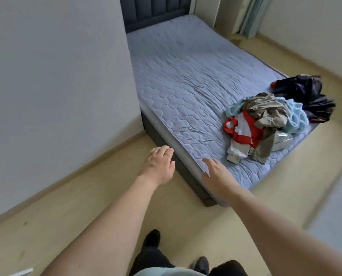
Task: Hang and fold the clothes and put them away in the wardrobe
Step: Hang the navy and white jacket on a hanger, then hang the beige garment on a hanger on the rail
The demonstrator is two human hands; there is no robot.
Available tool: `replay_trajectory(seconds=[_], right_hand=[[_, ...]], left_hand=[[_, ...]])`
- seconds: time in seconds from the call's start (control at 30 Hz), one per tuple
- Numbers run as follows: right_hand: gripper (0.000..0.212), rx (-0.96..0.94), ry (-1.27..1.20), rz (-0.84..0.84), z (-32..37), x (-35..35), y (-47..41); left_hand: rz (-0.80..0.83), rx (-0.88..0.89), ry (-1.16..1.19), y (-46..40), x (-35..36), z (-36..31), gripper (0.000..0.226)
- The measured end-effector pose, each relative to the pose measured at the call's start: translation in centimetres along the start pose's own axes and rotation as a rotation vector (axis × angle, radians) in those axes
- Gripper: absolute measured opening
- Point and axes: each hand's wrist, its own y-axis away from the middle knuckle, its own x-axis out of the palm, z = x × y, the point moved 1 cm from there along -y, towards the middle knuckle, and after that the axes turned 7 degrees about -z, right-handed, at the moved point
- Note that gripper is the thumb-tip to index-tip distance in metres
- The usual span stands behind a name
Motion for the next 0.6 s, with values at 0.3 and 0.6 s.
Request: replay_trajectory(seconds=[0.3,0.6], right_hand=[[0.046,0.082,-0.012,-0.03,-22.7,-12.2,-4.6],[0.028,0.111,-0.015,-0.005,-38.7,-23.3,-10.8]], left_hand=[[0.0,0.057,-0.031,-15.0,7.2,-18.6,0.049],[-0.004,-0.054,0.089,-24.5,12.1,-33.3,0.039]])
